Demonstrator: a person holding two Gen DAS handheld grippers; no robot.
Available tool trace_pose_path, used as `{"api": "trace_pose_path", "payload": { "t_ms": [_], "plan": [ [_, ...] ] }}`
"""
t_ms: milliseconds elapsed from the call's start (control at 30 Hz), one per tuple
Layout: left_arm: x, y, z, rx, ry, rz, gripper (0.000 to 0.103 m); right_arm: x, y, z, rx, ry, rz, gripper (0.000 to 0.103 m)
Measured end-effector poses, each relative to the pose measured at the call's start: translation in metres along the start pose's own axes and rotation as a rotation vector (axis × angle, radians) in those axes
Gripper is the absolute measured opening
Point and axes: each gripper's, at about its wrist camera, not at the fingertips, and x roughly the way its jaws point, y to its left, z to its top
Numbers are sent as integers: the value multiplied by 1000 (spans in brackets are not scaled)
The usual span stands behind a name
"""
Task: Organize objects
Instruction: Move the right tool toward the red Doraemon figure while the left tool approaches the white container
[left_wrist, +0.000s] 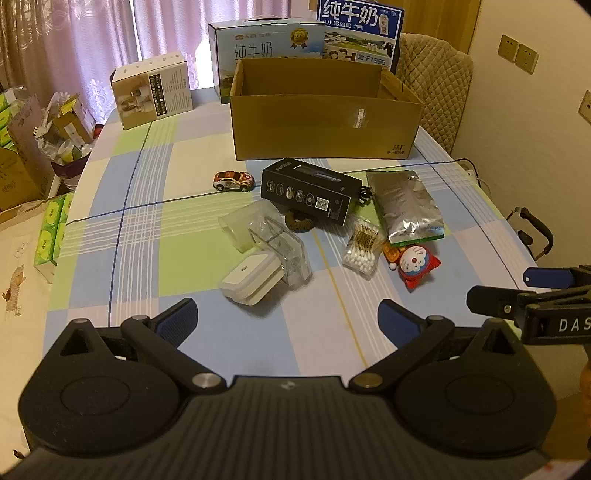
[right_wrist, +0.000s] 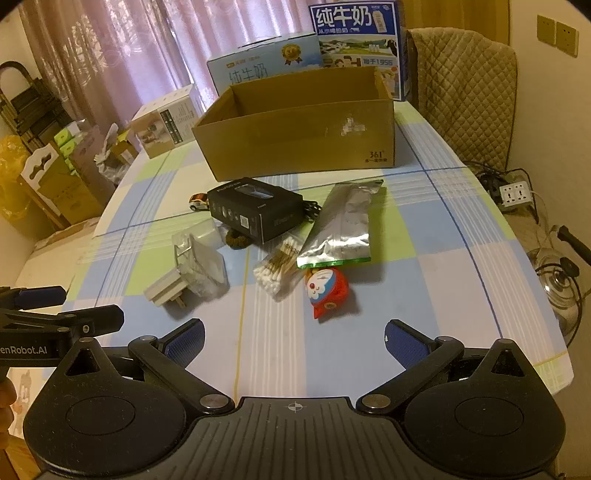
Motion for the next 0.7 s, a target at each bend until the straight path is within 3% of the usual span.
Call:
{"api": "trace_pose_path", "payload": {
  "t_ms": [700],
  "plan": [
    [16, 8, 5, -28, 23, 29, 102, 22, -4, 15, -15, 25, 28, 101]
  ]
}}
